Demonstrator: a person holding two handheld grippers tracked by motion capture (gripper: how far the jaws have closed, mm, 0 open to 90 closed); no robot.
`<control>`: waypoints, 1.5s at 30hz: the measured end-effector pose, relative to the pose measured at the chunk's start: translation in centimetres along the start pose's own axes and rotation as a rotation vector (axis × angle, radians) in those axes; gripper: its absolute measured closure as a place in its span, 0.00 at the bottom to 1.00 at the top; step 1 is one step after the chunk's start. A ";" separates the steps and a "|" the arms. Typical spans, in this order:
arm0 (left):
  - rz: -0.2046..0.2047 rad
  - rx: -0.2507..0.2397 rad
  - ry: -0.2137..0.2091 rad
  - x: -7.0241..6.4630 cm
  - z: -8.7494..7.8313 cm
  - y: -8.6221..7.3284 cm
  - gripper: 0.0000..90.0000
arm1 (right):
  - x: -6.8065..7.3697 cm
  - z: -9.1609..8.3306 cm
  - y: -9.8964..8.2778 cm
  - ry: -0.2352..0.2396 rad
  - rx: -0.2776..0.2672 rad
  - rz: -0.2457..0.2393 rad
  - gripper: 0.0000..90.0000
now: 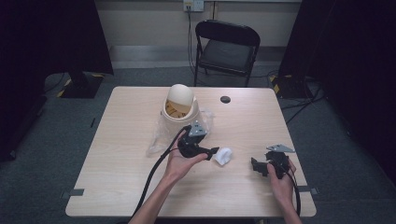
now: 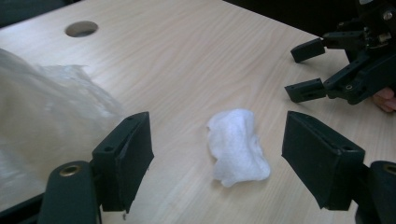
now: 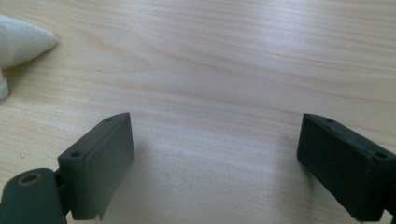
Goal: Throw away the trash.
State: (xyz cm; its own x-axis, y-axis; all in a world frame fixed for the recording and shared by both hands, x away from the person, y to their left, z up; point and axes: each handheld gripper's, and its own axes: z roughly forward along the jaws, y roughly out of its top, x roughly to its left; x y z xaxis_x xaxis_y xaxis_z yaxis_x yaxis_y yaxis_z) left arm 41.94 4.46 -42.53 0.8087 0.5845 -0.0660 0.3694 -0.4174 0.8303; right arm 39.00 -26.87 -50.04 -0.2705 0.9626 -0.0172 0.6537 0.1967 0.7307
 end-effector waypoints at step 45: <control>0.028 0.158 -0.053 -1.1 6.2 -3.8 0.87 | 0.0 0.0 0.0 -0.003 0.001 -0.002 0.11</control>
State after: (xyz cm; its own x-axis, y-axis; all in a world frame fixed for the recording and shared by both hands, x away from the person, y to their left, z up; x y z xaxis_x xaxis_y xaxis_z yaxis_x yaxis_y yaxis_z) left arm 42.47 1.10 -49.07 0.8415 0.5349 -0.0764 0.4101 -0.5401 0.7349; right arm 39.04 -26.86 -50.04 -0.2697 0.9627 -0.0202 0.6536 0.1984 0.7303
